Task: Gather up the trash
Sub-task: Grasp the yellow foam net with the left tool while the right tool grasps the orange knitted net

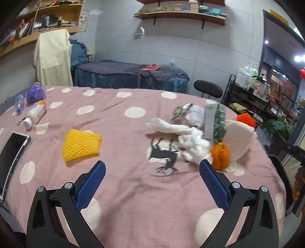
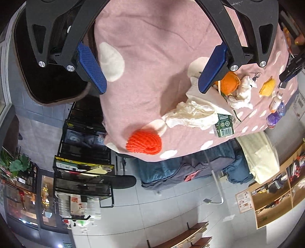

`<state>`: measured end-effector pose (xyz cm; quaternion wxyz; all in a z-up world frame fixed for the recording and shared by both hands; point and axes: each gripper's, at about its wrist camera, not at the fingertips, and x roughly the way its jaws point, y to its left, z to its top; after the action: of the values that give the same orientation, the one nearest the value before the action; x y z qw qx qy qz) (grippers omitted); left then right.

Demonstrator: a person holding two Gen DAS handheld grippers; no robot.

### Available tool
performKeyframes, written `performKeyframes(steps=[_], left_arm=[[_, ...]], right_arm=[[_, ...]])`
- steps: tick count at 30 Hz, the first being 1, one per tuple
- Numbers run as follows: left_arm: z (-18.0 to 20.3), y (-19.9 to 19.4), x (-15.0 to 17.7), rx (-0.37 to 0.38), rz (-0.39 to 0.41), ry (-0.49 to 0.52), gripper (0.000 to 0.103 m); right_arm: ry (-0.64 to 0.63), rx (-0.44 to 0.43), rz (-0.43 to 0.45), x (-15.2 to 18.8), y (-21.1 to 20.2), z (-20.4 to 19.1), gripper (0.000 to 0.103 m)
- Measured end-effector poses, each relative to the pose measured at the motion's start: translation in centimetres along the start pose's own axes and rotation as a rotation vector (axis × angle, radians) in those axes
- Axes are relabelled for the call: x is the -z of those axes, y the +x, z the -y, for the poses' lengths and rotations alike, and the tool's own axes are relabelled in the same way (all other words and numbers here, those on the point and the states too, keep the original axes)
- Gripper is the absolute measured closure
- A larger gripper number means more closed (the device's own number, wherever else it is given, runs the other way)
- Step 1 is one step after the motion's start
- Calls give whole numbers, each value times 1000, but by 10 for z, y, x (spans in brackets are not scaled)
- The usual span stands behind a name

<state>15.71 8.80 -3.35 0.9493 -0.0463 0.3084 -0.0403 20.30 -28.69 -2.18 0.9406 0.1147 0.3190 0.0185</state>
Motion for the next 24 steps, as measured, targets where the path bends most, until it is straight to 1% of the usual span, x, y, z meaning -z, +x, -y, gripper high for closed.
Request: performKeyframes(steps=[4,7,9,13,16,18,19,20,22,24], left_arm=[[-50,24,-8,-56,-74,-48,6],[-79,40,-14,-102,-95,-71,6],[-95,56,-20,-114,-129,-81,6],[-109,85,-26,-124,-182,-85,6],[-118,104,-29,-129,-224,-98,10],[-121,108,-29,-135,-240,-106,19],[-122,108,-29,-136,-242,-106,22],[-124,108,-30,-138,-244,-108,30],[-129,107,-31,-138,-243,-123,39],[-135,106,-33,-135,-241,-146,57]], right_arm=[[-25,-4,-12,-7,11,-11,8],[-37,-5,-20,-13,18,-14,8],[-31,-12,-29,-17,26,-16,8],[-29,-3,-36,-30,42,-16,8],[-23,5,-50,-44,60,-13,8],[-14,20,-65,-55,75,-10,8],[-11,30,-71,-61,82,-8,8],[-11,37,-78,-69,91,-6,8],[-10,70,-96,-84,111,0,8],[-11,102,-123,-94,130,4,8]])
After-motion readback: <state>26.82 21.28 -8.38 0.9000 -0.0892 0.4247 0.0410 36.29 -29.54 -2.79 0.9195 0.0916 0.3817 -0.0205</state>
